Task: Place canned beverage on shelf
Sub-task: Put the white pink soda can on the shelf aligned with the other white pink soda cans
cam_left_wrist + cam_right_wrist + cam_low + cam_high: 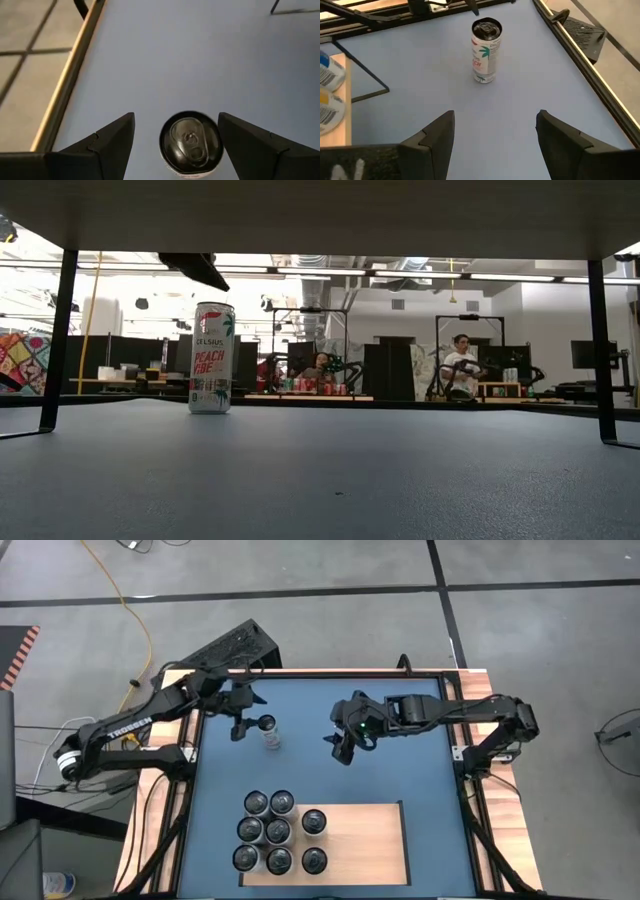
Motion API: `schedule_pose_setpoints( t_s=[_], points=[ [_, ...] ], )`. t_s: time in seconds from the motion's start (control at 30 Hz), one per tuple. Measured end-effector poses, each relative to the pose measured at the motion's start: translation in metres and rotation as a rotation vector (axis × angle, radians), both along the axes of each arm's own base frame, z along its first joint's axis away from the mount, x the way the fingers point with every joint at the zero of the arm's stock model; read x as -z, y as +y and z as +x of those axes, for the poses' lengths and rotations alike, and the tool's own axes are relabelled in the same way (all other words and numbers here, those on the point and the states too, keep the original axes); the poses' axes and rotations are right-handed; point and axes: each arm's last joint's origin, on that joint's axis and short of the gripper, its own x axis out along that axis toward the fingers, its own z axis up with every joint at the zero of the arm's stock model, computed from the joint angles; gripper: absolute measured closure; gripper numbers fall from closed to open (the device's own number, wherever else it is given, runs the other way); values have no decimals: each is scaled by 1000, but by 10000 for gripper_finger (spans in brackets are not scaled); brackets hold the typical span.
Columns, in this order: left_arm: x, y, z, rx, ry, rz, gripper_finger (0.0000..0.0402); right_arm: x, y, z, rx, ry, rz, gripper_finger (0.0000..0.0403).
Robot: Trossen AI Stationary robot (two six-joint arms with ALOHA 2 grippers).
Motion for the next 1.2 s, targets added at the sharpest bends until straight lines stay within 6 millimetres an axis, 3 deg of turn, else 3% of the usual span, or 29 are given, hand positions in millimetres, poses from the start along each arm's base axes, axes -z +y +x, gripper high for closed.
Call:
schedule_pose_setpoints(
  t_s=[0.33, 0.53, 0.8, 0.97, 1.2],
  points=[
    [12, 2, 12, 31, 36, -59, 129, 1, 1, -1, -24, 19, 9, 147],
    [30, -2, 15, 26, 17, -80, 129, 2, 1, -1, -24, 26, 9, 147],
    [30, 0, 14, -32, 40, -49, 129, 2, 1, -1, -24, 25, 9, 147],
    [49, -1, 13, -48, 40, -91, 129, 2, 1, -1, -23, 25, 9, 147],
    [54, 0, 13, -79, 20, -83, 129, 1, 1, -1, -22, 14, 9, 147]
  ],
)
